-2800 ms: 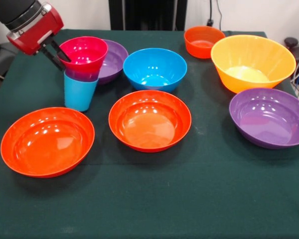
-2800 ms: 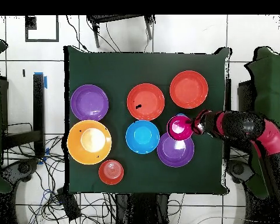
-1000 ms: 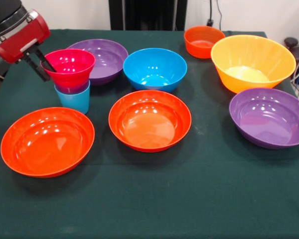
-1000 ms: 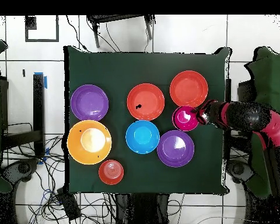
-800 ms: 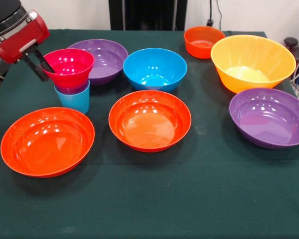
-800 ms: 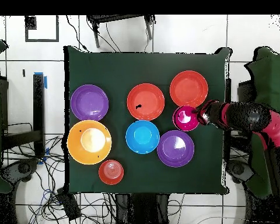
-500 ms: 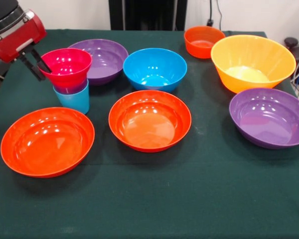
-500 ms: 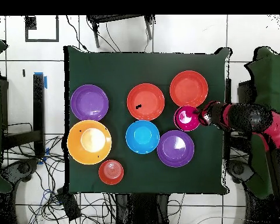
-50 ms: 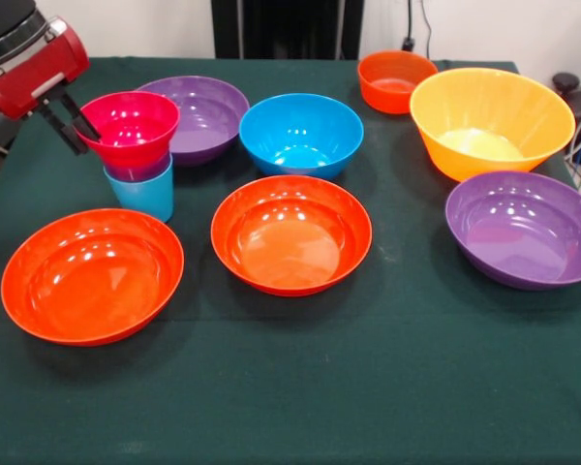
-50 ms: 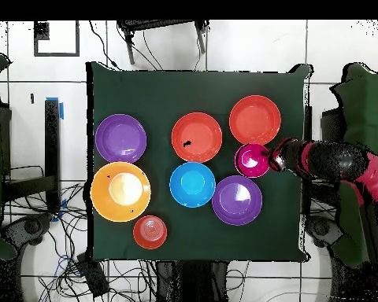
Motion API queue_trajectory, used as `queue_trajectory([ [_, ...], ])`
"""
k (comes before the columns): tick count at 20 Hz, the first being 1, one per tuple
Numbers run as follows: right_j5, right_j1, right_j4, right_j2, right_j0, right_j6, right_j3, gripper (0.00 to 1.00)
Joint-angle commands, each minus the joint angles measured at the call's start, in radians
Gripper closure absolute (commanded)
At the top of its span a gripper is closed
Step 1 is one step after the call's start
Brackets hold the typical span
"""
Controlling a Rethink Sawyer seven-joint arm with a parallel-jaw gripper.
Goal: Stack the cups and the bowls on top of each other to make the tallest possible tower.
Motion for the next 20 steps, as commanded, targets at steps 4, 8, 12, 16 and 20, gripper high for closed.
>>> queue_trajectory([
  [4, -0.069, 0.003, -0.086, -0.06, 0.016, -0.175, 0.09, 1.0],
  [8, -0.078, 0.004, -0.082, -0.06, 0.01, -0.163, 0.107, 1.0],
  [12, -0.082, 0.009, -0.077, -0.059, 0.004, -0.167, 0.112, 1.0],
  [16, -0.077, 0.013, -0.074, -0.057, 0.001, -0.184, 0.104, 1.0],
  [20, -0.075, 0.021, -0.072, -0.052, 0.001, -0.201, 0.094, 1.0],
])
